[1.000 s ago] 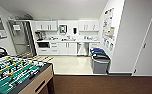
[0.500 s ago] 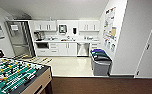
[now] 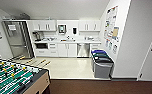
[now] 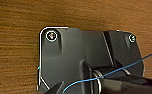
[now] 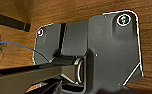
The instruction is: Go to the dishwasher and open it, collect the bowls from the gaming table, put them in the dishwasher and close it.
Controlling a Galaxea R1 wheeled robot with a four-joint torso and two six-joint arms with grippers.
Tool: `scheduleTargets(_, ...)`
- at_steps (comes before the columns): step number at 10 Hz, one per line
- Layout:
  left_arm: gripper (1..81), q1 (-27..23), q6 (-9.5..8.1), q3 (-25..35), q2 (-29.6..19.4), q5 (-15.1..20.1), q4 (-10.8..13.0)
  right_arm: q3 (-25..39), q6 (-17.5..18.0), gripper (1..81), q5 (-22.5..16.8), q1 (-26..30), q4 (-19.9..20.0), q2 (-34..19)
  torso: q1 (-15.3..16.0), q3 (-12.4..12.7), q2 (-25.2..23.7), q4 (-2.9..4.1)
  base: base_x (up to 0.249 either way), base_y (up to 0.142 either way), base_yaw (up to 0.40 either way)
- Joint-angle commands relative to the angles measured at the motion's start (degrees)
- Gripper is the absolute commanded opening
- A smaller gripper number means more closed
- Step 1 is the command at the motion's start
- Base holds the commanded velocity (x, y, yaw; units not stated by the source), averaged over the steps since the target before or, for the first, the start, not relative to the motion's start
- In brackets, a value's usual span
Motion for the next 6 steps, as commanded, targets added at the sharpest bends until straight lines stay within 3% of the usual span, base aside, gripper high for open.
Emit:
scheduleTargets(1, 81.1, -2.87, 0.33, 0.17, -0.44, 2.86, 0.75, 0.21, -0.22, 81.1, -2.96, 2.54, -0.36, -1.10, 0.00, 0.00, 0.00, 0.00, 0.195, 0.000, 0.000)
scheduleTargets(6, 81.1, -2.87, 0.42, 0.08, -0.35, 2.77, 0.75, -0.05, -0.22, 81.1, -2.87, 2.63, -0.53, -0.75, 0.00, 0.00, 0.00, 0.00, 0.223, 0.000, 0.000)
